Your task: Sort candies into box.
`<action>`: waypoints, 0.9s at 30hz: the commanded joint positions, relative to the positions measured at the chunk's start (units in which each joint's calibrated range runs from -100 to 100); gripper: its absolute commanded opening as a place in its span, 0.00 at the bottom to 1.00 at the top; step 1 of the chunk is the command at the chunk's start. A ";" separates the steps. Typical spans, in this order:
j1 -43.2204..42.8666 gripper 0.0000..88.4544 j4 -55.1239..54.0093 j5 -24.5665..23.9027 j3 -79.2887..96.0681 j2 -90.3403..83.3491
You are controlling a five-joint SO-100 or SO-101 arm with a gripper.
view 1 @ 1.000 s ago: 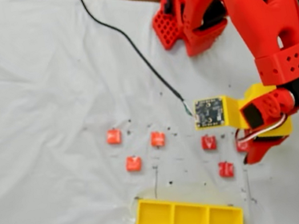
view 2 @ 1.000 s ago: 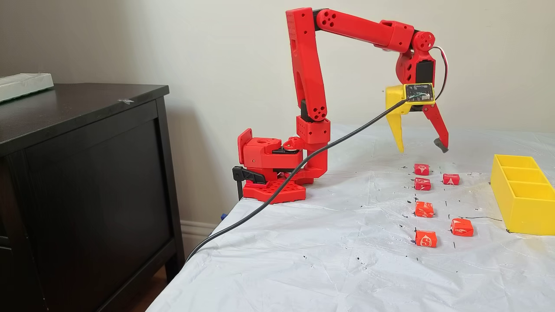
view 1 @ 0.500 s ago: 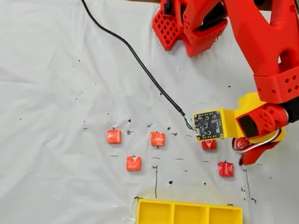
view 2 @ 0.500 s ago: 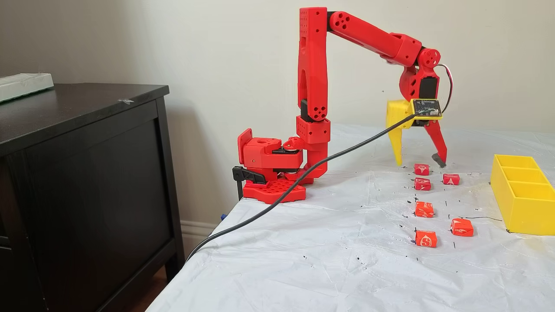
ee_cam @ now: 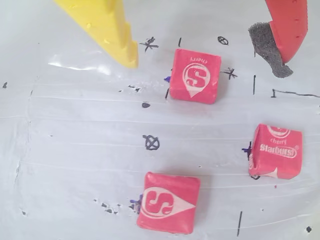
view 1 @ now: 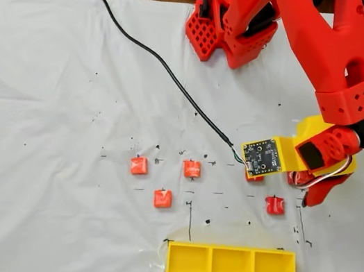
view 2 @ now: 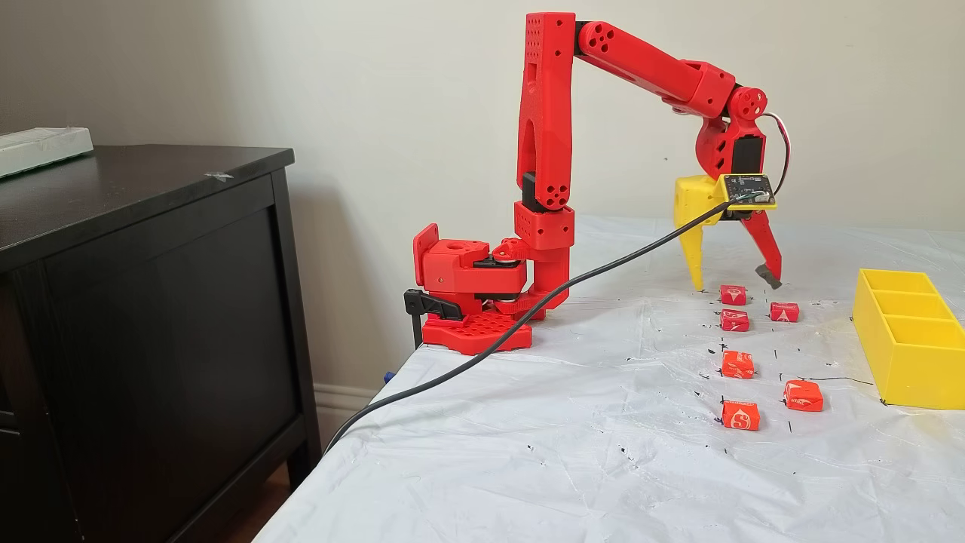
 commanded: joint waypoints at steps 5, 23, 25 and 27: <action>-0.34 0.36 -0.32 0.88 -6.86 1.99; 1.20 0.37 -0.89 1.56 -8.13 4.71; 1.20 0.36 -0.89 1.66 -7.95 5.05; 1.11 0.35 -1.38 1.71 -7.22 5.05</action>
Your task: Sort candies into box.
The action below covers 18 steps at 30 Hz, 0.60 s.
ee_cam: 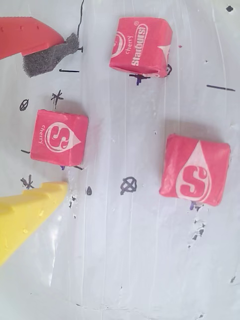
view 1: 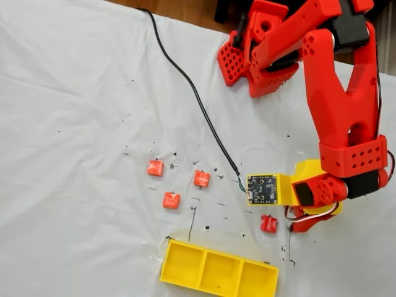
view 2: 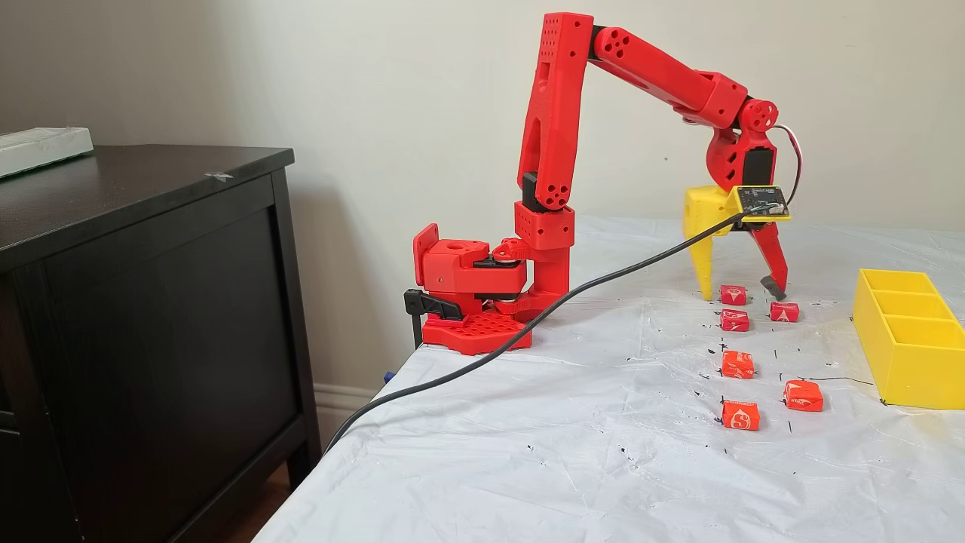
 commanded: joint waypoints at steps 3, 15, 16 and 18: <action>-0.31 0.34 -0.54 0.68 -3.07 -0.81; -0.67 0.00 -2.17 0.88 -1.25 -0.04; -0.67 0.00 -1.85 0.98 -1.34 -0.04; -0.49 0.00 -0.54 1.07 -1.79 -0.55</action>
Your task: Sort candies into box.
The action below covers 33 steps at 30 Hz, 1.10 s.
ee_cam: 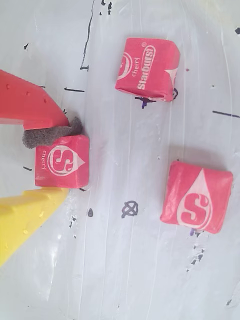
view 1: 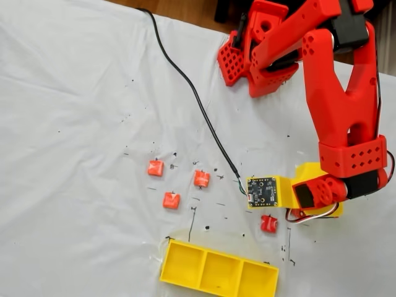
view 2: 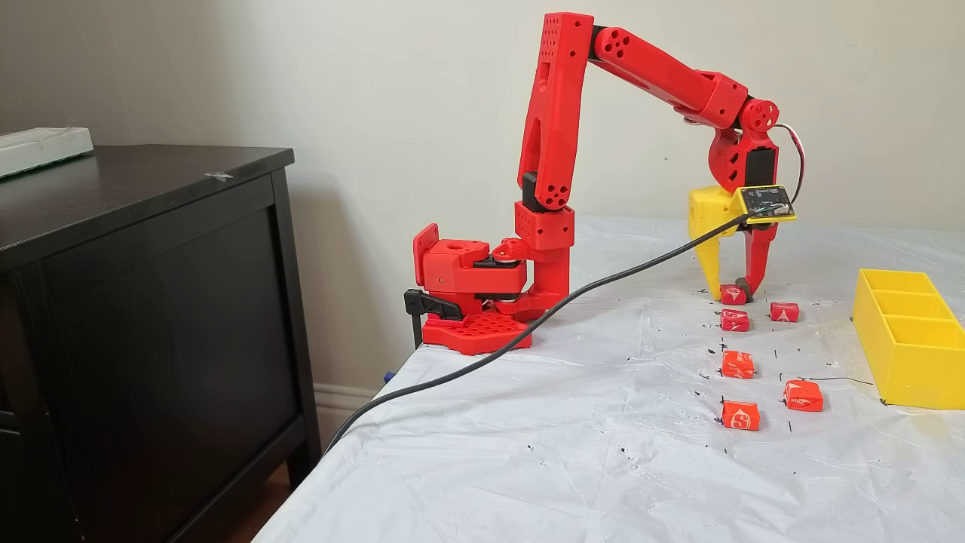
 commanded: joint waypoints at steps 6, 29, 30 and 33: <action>0.05 0.00 5.93 1.51 -1.88 -10.65; 19.71 0.00 -7.41 5.42 -26.65 -7.00; 19.44 0.00 -7.99 5.71 -26.10 -6.32; 18.17 0.00 -9.30 5.96 -24.10 -5.13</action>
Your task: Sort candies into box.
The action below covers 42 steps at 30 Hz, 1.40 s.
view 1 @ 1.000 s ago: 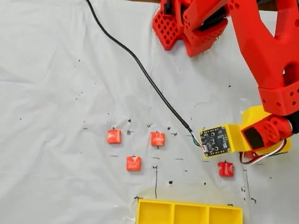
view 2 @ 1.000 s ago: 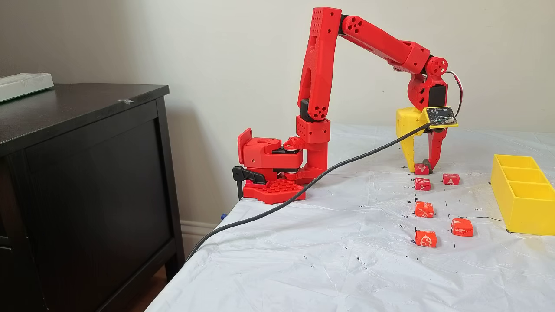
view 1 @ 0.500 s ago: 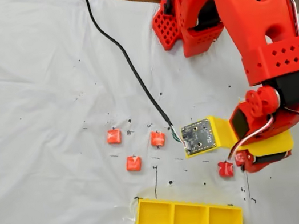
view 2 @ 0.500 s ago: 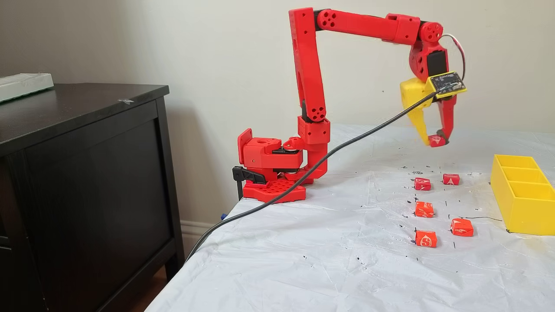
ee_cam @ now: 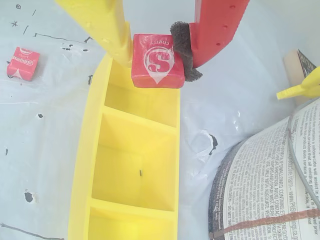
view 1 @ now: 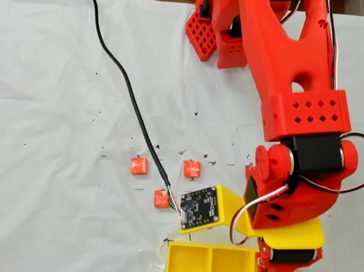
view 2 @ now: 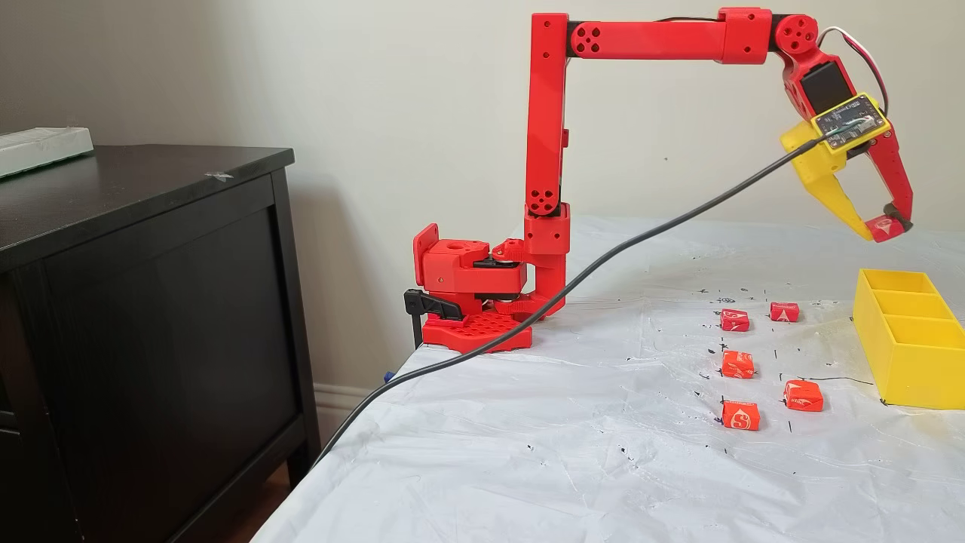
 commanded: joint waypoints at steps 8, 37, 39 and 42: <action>-3.14 0.00 -4.67 -1.12 -5.20 3.69; -5.31 0.28 -6.55 -1.03 -3.20 5.47; -5.22 0.37 -6.39 -0.98 -3.20 5.30; -5.13 0.41 -6.39 -0.68 -3.20 4.96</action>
